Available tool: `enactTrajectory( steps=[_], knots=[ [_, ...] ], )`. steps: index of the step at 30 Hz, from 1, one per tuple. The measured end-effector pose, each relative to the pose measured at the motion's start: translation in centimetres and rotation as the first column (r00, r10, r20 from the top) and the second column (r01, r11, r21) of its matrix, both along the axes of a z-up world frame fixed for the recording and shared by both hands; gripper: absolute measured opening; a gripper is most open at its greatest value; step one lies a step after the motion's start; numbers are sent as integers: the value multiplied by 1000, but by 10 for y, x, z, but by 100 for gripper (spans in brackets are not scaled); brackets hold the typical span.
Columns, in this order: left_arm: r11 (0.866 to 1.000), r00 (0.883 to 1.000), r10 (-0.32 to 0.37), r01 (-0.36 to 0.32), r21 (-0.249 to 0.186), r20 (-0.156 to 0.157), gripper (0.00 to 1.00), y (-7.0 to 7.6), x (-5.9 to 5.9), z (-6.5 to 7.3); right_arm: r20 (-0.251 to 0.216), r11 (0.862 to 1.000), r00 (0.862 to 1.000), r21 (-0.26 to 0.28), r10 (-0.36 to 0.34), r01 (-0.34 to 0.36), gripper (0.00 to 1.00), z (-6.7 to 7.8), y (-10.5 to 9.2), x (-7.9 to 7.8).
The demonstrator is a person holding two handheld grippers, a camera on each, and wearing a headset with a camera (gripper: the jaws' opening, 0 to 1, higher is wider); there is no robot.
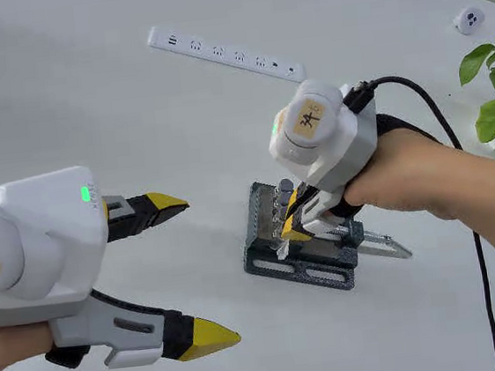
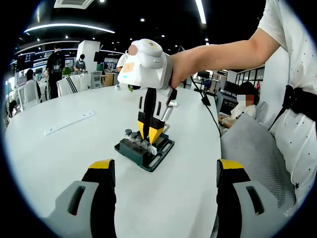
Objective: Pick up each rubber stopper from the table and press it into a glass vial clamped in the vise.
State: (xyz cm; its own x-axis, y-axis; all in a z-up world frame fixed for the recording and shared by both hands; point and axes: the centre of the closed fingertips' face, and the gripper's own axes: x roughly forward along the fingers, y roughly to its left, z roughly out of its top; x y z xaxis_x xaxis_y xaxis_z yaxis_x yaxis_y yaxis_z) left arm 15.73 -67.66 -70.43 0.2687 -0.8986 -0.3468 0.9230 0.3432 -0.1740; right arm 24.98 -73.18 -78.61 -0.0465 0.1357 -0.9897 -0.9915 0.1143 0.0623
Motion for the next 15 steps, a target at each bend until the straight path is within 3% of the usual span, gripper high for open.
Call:
enactTrajectory(
  steps=[8, 11, 15],
  knots=[
    [1000, 1000, -10, 10, -10, 1, 83, -7, 0, 1, 9, 999, 1000, -48, 1, 0, 6, -1, 0, -1],
    [1000, 1000, -19, 19, -10, 3, 83, -10, -1, 3, 11, 999, 999, -33, 40, -39, 7, 0, -1, -1],
    [1000, 1000, -26, 27, -10, 5, 83, -12, -3, 5, 16, 1000, 999, 3, 29, -29, 7, 1, -3, 0]
  ],
)
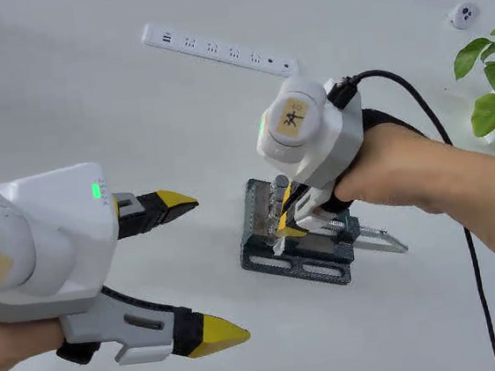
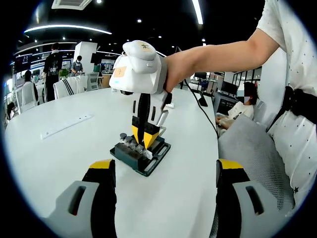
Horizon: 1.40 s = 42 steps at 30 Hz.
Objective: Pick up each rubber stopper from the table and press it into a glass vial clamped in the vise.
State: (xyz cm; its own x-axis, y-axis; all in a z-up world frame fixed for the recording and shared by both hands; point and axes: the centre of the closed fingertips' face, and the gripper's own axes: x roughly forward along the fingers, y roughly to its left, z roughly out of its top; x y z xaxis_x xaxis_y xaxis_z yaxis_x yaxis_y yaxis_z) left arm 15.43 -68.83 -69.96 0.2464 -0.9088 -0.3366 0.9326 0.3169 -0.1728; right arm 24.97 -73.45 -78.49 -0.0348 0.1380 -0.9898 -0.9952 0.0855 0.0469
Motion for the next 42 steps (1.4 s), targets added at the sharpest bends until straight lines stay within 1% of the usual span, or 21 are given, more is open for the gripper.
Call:
enactTrajectory(
  steps=[5, 9, 17, 27, 30, 32, 34, 35, 37, 39, 42],
  knots=[
    [1000, 1000, 1, 0, 7, -5, 83, 1, -1, -2, 0, 999, 1000, 37, -30, 30, 7, -1, 0, 2],
    [1000, 1000, 4, -4, 4, -7, 83, 1, 0, -1, 3, 998, 999, 56, -38, 38, 8, -1, 2, 3],
    [1000, 1000, -2, 2, 1, -6, 82, -1, 1, -1, 5, 996, 998, 75, -58, 57, 9, -1, 2, 1],
    [1000, 1000, -7, 7, 4, -11, 81, -1, 0, -2, 14, 992, 997, 97, -80, 78, 10, 0, 1, 3],
    [1000, 1000, -7, 7, 4, -11, 81, -1, 1, -2, 16, 991, 996, 105, -85, 83, 11, 2, 0, 2],
    [1000, 1000, -9, 9, 4, -11, 81, -1, 0, -2, 19, 989, 995, 117, -96, 93, 11, 5, -1, 2],
    [1000, 1000, -11, 11, 6, -13, 81, -2, 0, -3, 16, 986, 994, 134, -104, 101, 10, 7, -1, 4],
    [1000, 1000, -11, 11, 6, -13, 81, -2, 0, -3, 18, 983, 994, 148, -112, 108, 9, 10, -1, 4],
    [1000, 1000, -12, 12, 9, -13, 80, -1, -1, -4, 25, 981, 993, 159, -118, 112, 6, 14, -3, 4],
    [1000, 1000, -13, 13, 7, -14, 80, -2, -1, -3, 33, 979, 992, 168, -120, 113, 3, 13, -5, 5],
    [1000, 1000, -15, 15, 8, -14, 80, -2, -1, -4, 26, 974, 991, 188, -133, 125, 0, 14, -4, 5]
  ],
)
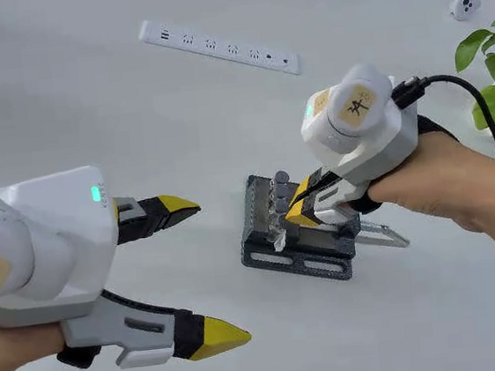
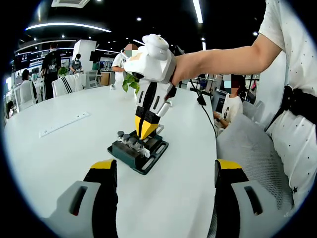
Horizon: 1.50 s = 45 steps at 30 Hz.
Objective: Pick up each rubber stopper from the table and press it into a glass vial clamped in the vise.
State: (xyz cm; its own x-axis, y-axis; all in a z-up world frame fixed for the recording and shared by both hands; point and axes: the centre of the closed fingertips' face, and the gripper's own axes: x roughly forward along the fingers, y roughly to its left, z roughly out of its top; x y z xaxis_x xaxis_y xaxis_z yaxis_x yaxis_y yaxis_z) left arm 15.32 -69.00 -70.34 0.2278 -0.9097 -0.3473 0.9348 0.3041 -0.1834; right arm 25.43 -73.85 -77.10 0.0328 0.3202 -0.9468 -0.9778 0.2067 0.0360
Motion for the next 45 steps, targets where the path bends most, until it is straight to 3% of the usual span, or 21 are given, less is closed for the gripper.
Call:
enactTrajectory(
  steps=[22, 29, 45],
  knots=[
    [1000, 1000, -1, 1, 1, -6, 79, 1, 0, -1, -23, 1000, 1000, -1, 7, -7, 0, -10, 6, -2],
    [1000, 1000, 0, 0, -5, -8, 79, -1, 1, -1, -11, 999, 999, -34, 42, -42, 0, -11, 7, -2],
    [1000, 1000, 8, -8, -14, -7, 77, -2, 4, 0, -36, 995, 998, -80, 52, -54, 0, -12, 7, 1]
  ],
)
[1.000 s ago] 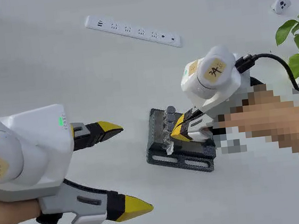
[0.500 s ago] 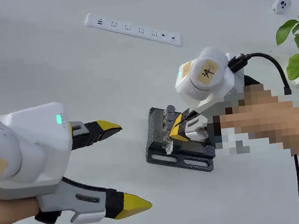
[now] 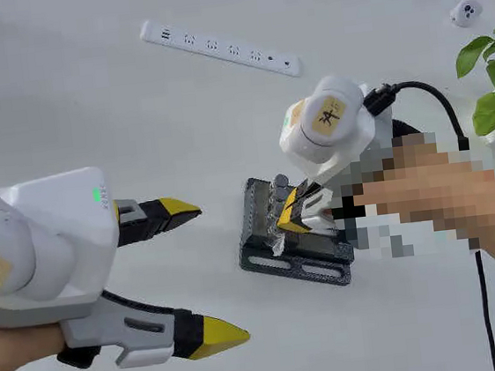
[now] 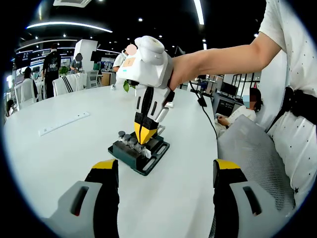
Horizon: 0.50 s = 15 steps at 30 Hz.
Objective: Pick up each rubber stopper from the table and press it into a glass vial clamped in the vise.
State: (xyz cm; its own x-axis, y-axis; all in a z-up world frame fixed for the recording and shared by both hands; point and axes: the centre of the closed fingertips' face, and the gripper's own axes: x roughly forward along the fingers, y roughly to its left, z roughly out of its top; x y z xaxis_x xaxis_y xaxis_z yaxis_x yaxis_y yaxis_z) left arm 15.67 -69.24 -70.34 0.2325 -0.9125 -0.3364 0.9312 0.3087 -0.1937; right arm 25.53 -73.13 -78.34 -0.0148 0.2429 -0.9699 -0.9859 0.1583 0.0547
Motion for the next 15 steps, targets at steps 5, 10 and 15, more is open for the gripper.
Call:
enactTrajectory(
  steps=[5, 10, 15],
  knots=[
    [1000, 1000, 2, -2, -1, 0, 77, 1, 1, 0, -12, 1000, 1000, 2, -10, 10, 0, 0, 1, -3],
    [1000, 1000, 2, -2, 0, 1, 77, 1, 0, -1, -13, 1000, 1000, -9, 0, 0, 0, 0, 1, -4],
    [1000, 1000, 5, -5, -3, 2, 77, 1, 1, 0, -13, 1000, 1000, -16, 4, -5, 0, 0, 0, -4]
  ],
)
